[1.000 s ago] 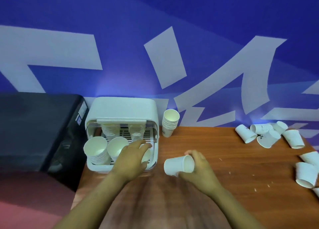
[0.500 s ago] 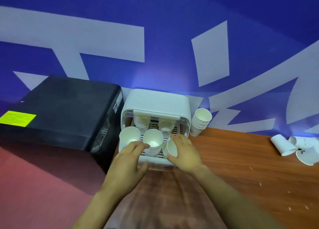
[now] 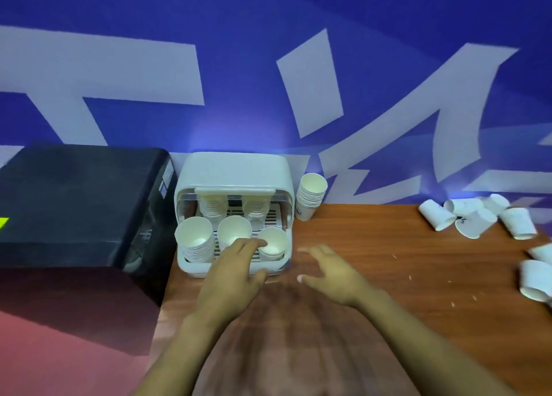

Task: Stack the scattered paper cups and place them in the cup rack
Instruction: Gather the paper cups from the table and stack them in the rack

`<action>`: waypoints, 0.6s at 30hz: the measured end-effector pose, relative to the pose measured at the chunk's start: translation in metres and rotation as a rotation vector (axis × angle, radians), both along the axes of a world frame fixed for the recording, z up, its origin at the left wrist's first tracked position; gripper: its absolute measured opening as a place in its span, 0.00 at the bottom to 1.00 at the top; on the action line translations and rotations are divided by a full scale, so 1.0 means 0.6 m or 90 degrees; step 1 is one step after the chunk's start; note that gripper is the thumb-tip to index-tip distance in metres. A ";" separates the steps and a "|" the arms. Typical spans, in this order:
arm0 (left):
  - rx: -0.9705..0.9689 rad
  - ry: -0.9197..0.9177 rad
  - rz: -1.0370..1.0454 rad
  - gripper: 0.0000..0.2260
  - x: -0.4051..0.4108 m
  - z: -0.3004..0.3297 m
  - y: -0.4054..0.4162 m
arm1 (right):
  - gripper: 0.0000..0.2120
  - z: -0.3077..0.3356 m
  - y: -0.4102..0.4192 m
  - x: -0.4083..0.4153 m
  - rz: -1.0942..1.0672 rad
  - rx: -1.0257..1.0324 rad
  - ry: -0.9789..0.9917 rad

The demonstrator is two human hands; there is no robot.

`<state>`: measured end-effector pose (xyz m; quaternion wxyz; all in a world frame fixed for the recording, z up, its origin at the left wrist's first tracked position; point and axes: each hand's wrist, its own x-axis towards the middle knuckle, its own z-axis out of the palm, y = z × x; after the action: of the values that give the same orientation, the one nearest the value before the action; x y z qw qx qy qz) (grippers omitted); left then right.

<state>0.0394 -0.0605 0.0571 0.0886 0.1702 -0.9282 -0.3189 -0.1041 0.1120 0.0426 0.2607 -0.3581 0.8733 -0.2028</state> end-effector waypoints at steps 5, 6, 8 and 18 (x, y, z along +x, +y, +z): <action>0.060 0.004 -0.071 0.19 -0.016 -0.019 0.078 | 0.24 -0.003 0.125 0.017 -0.049 0.034 -0.030; 0.066 0.004 -0.080 0.19 -0.017 -0.022 0.097 | 0.24 -0.006 0.149 0.017 -0.055 0.041 -0.038; 0.069 -0.003 -0.087 0.19 -0.023 -0.025 0.136 | 0.23 -0.012 0.198 0.015 -0.064 0.044 -0.055; 0.069 -0.038 -0.058 0.19 -0.116 -0.024 0.420 | 0.17 -0.023 0.521 -0.059 -0.168 -0.072 -0.160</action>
<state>-0.0305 0.1916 0.0428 0.0371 0.1415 -0.9185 -0.3673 -0.1397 0.4248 0.0288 0.3183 -0.2264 0.8606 -0.3269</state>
